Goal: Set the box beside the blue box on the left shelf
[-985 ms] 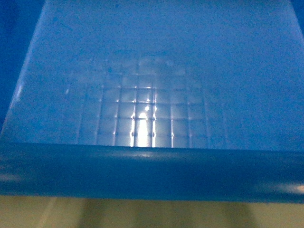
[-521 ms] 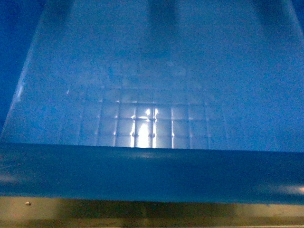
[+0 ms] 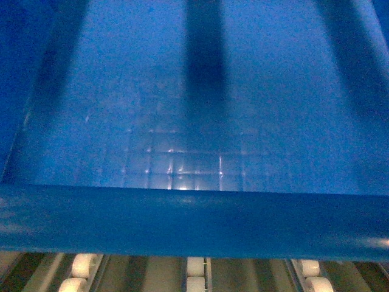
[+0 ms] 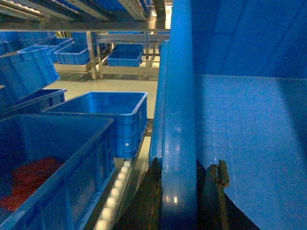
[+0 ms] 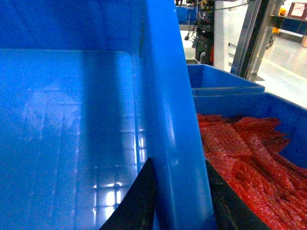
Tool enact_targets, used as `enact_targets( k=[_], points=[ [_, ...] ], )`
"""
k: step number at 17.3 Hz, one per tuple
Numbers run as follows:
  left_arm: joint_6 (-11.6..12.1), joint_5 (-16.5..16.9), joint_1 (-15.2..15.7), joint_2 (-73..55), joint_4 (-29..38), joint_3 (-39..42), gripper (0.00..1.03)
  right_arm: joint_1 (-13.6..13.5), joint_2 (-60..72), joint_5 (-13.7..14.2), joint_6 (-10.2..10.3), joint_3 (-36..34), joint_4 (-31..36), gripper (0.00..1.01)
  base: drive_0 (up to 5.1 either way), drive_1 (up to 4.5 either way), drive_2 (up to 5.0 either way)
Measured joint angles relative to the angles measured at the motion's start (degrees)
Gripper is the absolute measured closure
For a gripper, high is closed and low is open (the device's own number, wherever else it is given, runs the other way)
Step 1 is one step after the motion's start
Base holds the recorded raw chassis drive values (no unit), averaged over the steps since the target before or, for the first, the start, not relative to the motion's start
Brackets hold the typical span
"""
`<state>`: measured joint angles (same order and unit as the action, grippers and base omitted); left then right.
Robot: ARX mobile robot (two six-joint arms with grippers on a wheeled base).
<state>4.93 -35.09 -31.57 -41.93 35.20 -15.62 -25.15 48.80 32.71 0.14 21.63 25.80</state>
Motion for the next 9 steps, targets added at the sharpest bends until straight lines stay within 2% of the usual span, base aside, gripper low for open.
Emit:
enact_targets(
  k=[9],
  points=[
    [0.02,-0.02,0.0,0.07,0.02,0.0,0.92,0.0,-0.02,0.0,0.0,0.0,0.0,0.82,0.0,0.0,0.0]
  ],
)
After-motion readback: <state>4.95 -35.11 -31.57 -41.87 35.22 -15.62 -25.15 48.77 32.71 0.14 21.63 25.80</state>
